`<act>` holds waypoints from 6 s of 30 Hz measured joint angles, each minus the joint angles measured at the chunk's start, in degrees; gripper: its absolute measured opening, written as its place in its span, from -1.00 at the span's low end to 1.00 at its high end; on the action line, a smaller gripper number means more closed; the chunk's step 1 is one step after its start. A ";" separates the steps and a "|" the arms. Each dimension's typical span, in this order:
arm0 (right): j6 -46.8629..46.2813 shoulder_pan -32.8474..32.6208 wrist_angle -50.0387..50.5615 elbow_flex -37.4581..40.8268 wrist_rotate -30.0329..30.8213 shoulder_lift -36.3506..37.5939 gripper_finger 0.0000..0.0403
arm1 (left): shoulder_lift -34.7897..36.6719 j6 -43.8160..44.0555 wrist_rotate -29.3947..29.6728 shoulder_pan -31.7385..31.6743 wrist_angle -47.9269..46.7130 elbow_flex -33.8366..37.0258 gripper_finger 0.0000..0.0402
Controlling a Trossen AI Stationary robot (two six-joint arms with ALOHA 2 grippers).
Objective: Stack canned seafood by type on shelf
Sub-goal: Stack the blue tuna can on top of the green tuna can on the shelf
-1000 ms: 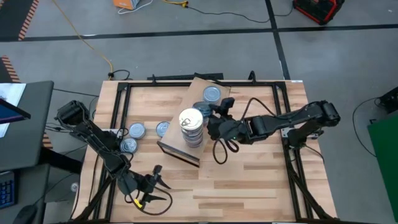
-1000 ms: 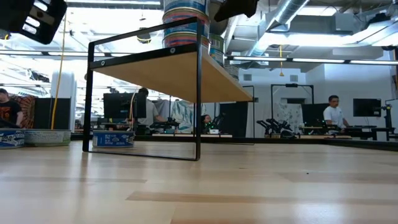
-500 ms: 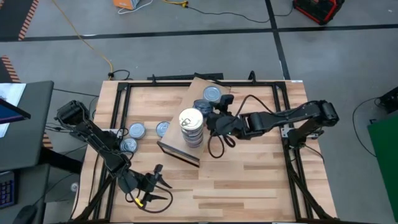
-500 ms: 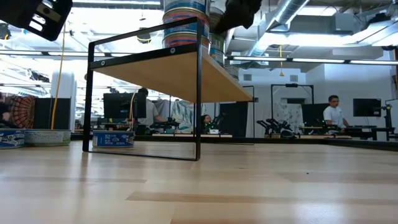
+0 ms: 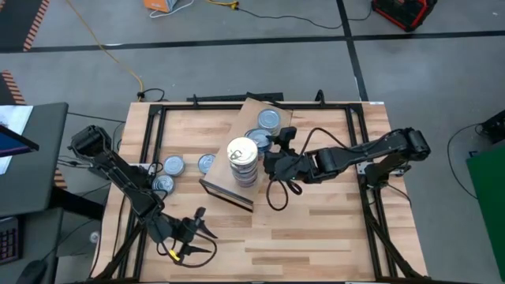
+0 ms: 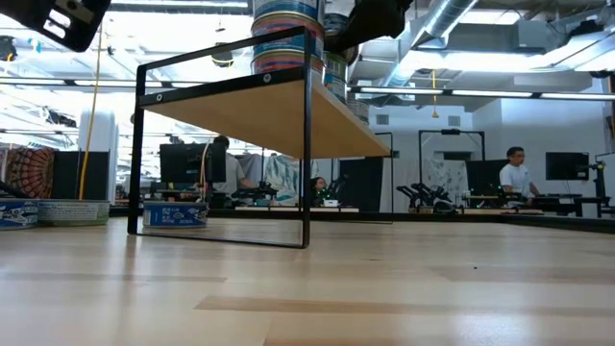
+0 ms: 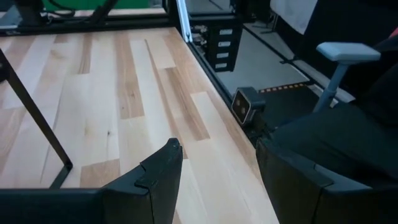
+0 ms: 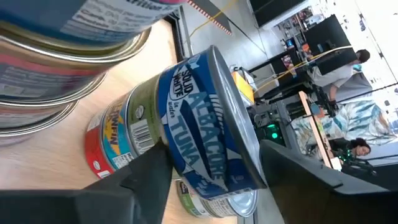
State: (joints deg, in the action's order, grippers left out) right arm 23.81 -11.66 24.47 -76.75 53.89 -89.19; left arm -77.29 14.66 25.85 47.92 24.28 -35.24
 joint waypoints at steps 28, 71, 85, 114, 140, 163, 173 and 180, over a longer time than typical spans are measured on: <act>-1.93 -1.89 3.05 0.00 1.66 0.37 0.45 | 7.84 2.56 1.60 -0.57 -4.31 -0.02 0.00; -65.38 23.62 50.63 26.62 -28.87 6.38 0.45 | 7.82 11.39 9.26 0.00 -17.71 -0.04 0.01; -65.71 33.90 49.14 28.35 -23.23 6.00 0.44 | 7.82 8.61 9.62 0.00 -18.98 -0.04 0.00; -67.50 -1.02 36.14 16.42 -37.31 -8.30 0.44 | 7.82 11.78 8.98 0.00 -19.19 -0.04 0.00; -66.77 -17.60 6.43 14.49 -37.73 -12.99 0.44 | -20.89 9.20 4.46 -2.78 -12.64 -12.68 0.00; -52.41 -18.11 -20.67 14.34 -41.84 -16.99 0.44 | -25.97 16.51 -1.34 -13.09 -14.00 -17.03 0.00; -58.17 -19.22 -13.32 14.34 -39.95 -18.27 0.44 | -25.97 15.38 -0.17 -13.11 -14.32 -17.03 0.00; -56.87 -18.44 -15.06 14.32 -36.83 -20.77 0.44 | -29.42 13.67 0.51 -15.03 -12.88 -17.39 0.00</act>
State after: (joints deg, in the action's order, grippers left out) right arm -33.06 -30.10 9.41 -62.43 17.05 -109.96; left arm -106.71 28.33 26.36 32.89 11.40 -52.63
